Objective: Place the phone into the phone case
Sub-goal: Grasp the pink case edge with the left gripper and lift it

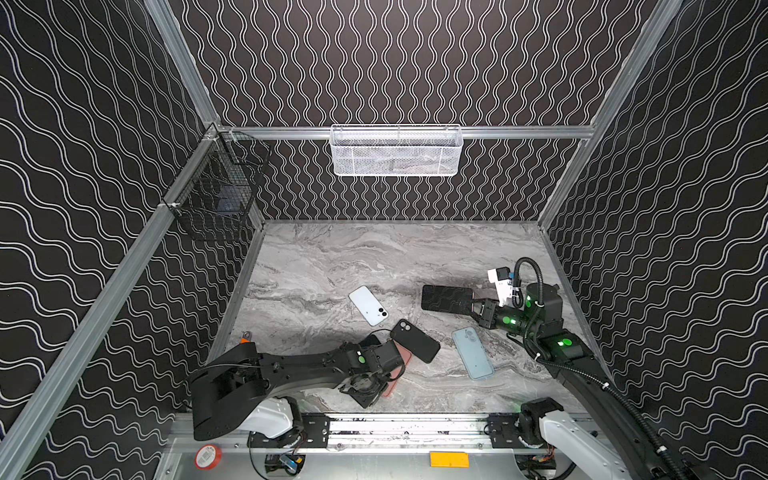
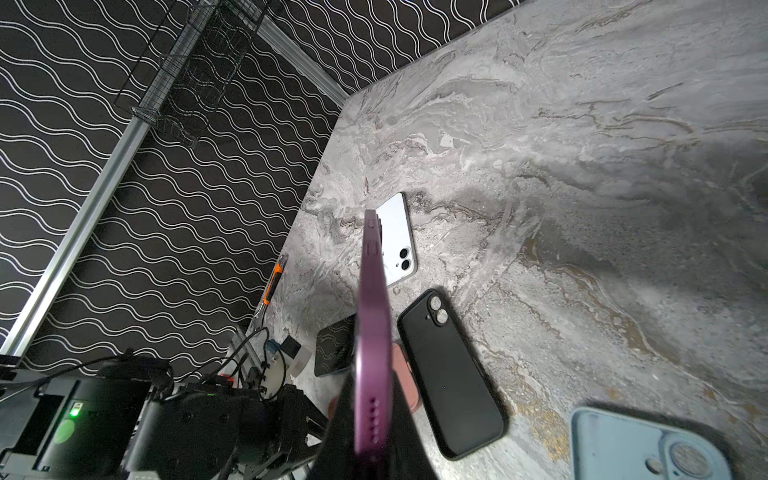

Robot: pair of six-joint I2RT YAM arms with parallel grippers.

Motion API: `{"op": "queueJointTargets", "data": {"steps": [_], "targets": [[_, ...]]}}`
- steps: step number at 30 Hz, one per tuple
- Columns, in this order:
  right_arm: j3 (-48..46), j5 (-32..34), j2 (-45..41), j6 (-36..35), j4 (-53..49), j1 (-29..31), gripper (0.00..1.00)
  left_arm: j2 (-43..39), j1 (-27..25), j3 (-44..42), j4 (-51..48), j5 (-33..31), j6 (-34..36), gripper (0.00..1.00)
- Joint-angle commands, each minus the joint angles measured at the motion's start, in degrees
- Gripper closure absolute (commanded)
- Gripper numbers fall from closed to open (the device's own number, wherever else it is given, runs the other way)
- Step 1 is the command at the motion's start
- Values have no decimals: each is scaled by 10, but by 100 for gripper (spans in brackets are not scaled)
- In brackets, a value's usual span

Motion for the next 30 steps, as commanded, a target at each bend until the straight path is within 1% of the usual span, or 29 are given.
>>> {"op": "queueJointTargets", "data": {"steps": [1,4,5,7,9,11,14,16,17,20,23,26,28,30], "targets": [[9,-2,-1,-3,6,-1,100,6,8,-4,5,-4,29,89],[11,2,-1,-4,1,0,100,-4,23,0,-23,2,65,98],[12,5,-1,-5,0,0,100,-10,30,4,-39,4,86,100],[13,10,-2,-6,-3,0,100,-20,45,19,-75,1,136,100],[15,14,-1,-5,-3,-1,100,-22,65,47,-128,-8,218,100],[19,17,3,-3,-5,-1,100,-12,81,93,-204,-27,318,100],[35,21,12,-4,-15,-5,100,21,84,172,-290,-61,450,100],[49,27,20,-9,-30,-10,100,40,85,216,-299,-65,543,100],[59,32,23,-12,-43,-13,100,50,85,246,-310,-79,576,100],[76,54,23,-8,-61,-25,100,69,94,325,-307,-115,658,100],[90,68,17,6,-68,-34,100,86,124,382,-275,-117,722,100],[105,106,9,17,-81,-37,100,118,169,426,-211,-73,789,100],[114,128,4,23,-84,-38,100,161,196,464,-177,-53,825,100],[127,134,7,23,-91,-40,100,205,217,503,-158,-23,856,100]]}}
